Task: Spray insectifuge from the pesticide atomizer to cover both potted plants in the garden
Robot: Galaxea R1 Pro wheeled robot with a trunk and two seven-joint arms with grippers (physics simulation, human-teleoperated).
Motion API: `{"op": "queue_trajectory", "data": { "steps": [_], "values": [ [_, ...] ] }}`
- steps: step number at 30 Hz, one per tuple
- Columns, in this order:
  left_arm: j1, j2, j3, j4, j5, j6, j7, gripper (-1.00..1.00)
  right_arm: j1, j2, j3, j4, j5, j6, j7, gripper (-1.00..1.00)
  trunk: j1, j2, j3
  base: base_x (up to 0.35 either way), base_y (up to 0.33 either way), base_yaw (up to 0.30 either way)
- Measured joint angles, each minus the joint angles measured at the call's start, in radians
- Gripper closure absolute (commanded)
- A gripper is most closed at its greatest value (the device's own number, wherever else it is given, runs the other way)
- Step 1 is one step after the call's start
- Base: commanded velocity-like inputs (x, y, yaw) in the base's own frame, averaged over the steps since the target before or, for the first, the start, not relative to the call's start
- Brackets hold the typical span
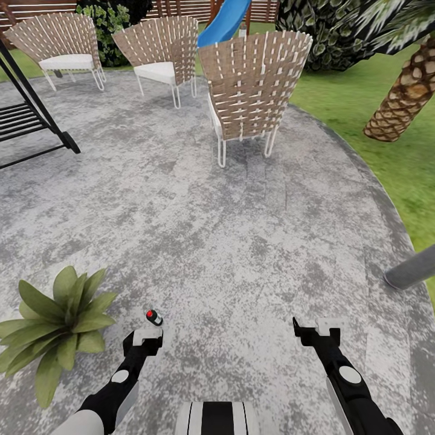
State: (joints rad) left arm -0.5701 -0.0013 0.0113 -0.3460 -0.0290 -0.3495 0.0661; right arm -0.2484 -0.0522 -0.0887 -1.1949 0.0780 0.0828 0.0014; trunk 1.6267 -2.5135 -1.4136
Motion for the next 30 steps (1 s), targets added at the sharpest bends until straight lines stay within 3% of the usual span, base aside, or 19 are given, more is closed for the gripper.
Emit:
{"op": "queue_trajectory", "data": {
  "steps": [30],
  "values": [
    [0.005,0.0,0.0,-0.001,0.0,-0.003,0.0,-1.0,0.0,0.0,0.0,0.0,0.0,0.0,0.0,-1.0,0.0,0.0,0.0,0.054,0.0,0.0]
  ]
}}
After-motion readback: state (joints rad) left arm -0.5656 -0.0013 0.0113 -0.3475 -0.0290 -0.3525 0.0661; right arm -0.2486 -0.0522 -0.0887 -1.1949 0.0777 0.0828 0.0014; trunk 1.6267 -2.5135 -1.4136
